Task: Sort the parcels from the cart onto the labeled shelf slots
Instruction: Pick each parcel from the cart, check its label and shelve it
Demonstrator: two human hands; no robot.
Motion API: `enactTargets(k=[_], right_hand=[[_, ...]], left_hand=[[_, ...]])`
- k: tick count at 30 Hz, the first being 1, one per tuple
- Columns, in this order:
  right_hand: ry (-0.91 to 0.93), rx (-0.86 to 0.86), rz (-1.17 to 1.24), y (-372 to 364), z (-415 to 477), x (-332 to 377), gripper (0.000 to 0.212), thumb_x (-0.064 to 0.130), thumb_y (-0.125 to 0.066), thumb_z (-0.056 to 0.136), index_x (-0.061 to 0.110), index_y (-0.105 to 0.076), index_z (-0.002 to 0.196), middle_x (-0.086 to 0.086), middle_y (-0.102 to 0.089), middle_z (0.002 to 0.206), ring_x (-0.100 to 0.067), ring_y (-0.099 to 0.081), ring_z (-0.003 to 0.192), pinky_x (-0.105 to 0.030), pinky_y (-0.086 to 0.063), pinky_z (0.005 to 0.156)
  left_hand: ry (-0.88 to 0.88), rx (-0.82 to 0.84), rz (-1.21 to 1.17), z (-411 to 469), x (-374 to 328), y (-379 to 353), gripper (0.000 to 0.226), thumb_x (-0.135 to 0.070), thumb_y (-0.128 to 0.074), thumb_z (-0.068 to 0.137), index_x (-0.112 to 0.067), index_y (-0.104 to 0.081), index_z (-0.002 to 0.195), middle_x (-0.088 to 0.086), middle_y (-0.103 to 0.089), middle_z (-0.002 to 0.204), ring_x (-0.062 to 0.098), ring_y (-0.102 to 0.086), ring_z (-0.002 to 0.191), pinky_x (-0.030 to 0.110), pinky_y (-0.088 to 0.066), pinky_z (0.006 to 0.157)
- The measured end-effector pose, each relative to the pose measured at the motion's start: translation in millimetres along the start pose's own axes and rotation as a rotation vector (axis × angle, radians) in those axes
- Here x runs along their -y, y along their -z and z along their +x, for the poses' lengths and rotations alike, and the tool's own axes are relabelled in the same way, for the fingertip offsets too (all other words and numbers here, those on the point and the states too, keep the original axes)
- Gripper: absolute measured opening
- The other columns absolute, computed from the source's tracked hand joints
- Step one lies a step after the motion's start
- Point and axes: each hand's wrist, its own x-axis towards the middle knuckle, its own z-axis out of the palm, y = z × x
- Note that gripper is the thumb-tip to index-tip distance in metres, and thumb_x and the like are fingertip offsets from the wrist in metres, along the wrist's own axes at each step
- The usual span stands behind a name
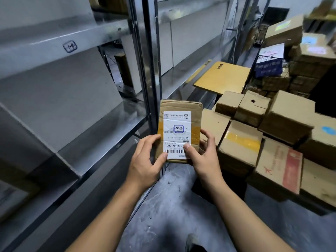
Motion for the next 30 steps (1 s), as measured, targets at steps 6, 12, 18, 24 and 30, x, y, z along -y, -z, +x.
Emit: enactTargets(k=[6,12,18,24,30], right_hand=[[-0.005,0.085,0.035,0.9,-15.5,4.4,0.054,0.032,-0.074,0.080,0.063,-0.047,0.116,0.007,-0.062,0.124,-0.019,-0.061,0.119,-0.053,-0.054,0.095],[0.021,0.246,0.064,0.1,-36.2,12.8,0.053,0.022,-0.073,0.088,0.057,-0.046,0.118,0.008,-0.061,0.121,-0.016,-0.063,0.113,-0.052,-0.056,0.092],[0.043,0.422,0.023,6.3,-80.1,13.5,0.055,0.022,-0.072,0.088,0.059,-0.044,0.117,0.008,-0.062,0.124,-0.012,-0.065,0.110,-0.050,-0.056,0.093],[0.031,0.617,0.041,-8.7,-141.5,7.3,0.058,0.020,-0.073,0.088,0.046,-0.043,0.130,0.010,-0.062,0.122,-0.011,-0.065,0.110,-0.049,-0.054,0.096],[0.011,0.868,0.068,-50.9,-217.2,14.8,0.056,0.022,-0.070,0.089,0.051,-0.041,0.127,0.010,-0.062,0.124,-0.012,-0.064,0.113,-0.049,-0.054,0.097]], left_hand=[[0.126,-0.186,0.020,-33.6,-6.5,26.4,0.046,-0.034,-0.062,0.082,-0.027,-0.056,0.127,-0.010,-0.055,0.117,0.004,-0.054,0.106,0.016,-0.041,0.092],[0.264,-0.065,0.407,-71.0,-12.8,65.4,0.044,-0.038,-0.062,0.088,-0.020,-0.056,0.128,-0.002,-0.050,0.128,0.020,-0.048,0.120,0.029,-0.036,0.103],[0.505,0.102,0.839,-134.7,-43.7,92.6,0.052,-0.050,-0.053,0.091,-0.029,-0.043,0.138,-0.001,-0.045,0.140,0.024,-0.040,0.129,0.040,-0.036,0.105],[0.697,0.114,0.937,-225.5,-70.9,119.2,0.054,-0.052,-0.053,0.090,-0.029,-0.043,0.138,0.002,-0.049,0.137,0.026,-0.045,0.126,0.042,-0.040,0.104],[0.895,-0.042,0.895,-326.9,-97.7,158.0,0.054,-0.051,-0.054,0.091,-0.030,-0.041,0.139,-0.001,-0.049,0.137,0.023,-0.047,0.123,0.042,-0.041,0.102]])
